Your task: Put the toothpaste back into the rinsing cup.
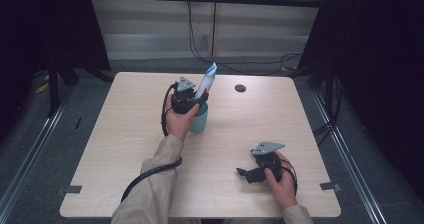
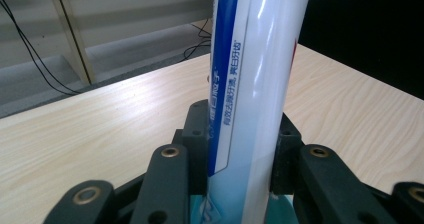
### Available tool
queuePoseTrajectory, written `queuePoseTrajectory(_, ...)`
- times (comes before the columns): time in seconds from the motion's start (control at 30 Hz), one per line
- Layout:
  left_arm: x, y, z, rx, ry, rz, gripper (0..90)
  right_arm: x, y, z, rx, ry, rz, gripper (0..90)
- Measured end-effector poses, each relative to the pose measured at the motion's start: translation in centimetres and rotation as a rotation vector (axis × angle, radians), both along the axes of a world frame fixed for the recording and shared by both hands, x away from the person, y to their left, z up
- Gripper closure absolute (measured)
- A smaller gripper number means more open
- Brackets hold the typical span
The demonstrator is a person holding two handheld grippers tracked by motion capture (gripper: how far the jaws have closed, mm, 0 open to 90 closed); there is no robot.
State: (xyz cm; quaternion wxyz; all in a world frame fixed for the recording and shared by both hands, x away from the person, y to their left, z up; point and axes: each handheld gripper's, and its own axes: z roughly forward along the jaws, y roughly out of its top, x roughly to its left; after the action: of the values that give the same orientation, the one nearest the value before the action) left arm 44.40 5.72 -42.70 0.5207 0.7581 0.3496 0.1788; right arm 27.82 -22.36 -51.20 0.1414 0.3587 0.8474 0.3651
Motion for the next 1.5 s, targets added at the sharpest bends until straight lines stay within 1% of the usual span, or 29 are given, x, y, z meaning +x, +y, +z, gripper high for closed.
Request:
queuePoseTrajectory(0.03,0.0,0.1,-0.1,0.007,-0.001,0.002,68.8,0.0,0.0,0.0,0.0,0.0,0.0,10.5)
queuePoseTrajectory(0.1,0.0,0.2,-0.3,0.0,0.005,0.005,68.7,0.0,0.0,0.0,0.0,0.0,0.0,10.5)
queuePoseTrajectory(0.23,-0.1,0.2,-0.4,0.009,0.008,0.011,68.4,0.0,0.0,0.0,0.0,0.001,0.0,10.5)
queuePoseTrajectory(0.3,-0.2,0.1,-0.5,0.005,0.01,0.014,67.9,0.0,0.0,0.0,0.001,0.0,0.001,10.5)
queuePoseTrajectory(0.4,-0.1,0.1,-0.6,0.03,0.011,0.011,67.0,0.0,0.0,0.0,0.0,0.0,0.0,10.5)
queuePoseTrajectory(0.43,-0.1,0.2,-0.7,0.036,0.021,0.022,67.2,0.0,0.0,0.0,0.0,0.0,0.0,10.5)
queuePoseTrajectory(0.6,0.0,0.3,-1.0,0.026,0.028,0.032,67.1,0.0,0.0,0.0,0.001,0.001,0.001,10.4)
queuePoseTrajectory(0.67,0.0,0.3,-1.0,0.051,0.028,0.021,67.1,0.0,0.0,0.0,0.001,0.001,0.001,10.4)
queuePoseTrajectory(0.73,-0.1,0.3,-1.1,0.055,0.029,0.019,67.1,0.0,0.0,0.0,0.001,0.001,0.001,10.4)
queuePoseTrajectory(0.87,-0.1,0.4,-1.1,0.06,0.031,0.019,66.6,0.0,0.0,0.0,0.001,0.001,0.001,10.4)
queuePoseTrajectory(0.9,-0.1,0.5,-1.2,0.055,0.032,0.018,66.4,0.0,0.0,0.0,0.001,0.001,0.001,10.4)
queuePoseTrajectory(1.0,-0.1,0.6,-1.2,0.063,0.032,0.018,65.2,0.0,0.0,0.0,0.001,0.001,0.001,10.5)
queuePoseTrajectory(1.07,-0.2,0.7,-1.3,0.045,0.032,0.02,64.3,0.0,0.0,0.0,0.001,0.001,0.001,10.4)
queuePoseTrajectory(1.13,-0.2,0.6,-1.0,0.041,0.022,0.014,63.3,0.0,0.0,0.0,0.001,0.001,0.001,10.4)
queuePoseTrajectory(1.33,-0.3,0.5,-0.8,0.047,0.016,0.01,61.3,0.0,0.0,0.0,0.001,0.0,0.002,10.4)
queuePoseTrajectory(1.37,-0.4,0.5,-0.7,0.037,0.01,0.011,60.5,0.0,0.0,0.0,0.001,0.001,0.001,10.4)
queuePoseTrajectory(1.4,-0.4,0.5,-0.4,0.033,0.003,0.009,57.9,0.0,0.0,0.0,0.0,-0.001,0.003,10.4)
queuePoseTrajectory(1.43,-0.4,0.5,-0.4,0.033,0.003,0.009,56.1,0.0,0.0,0.0,0.0,0.0,0.003,10.4)
queuePoseTrajectory(1.47,-0.4,0.4,-0.2,0.044,0.002,0.011,54.2,0.0,0.0,0.0,0.001,0.0,0.004,10.4)
queuePoseTrajectory(1.5,-0.5,0.4,0.0,0.044,0.005,0.015,53.5,0.0,0.0,0.0,0.002,0.001,0.003,10.4)
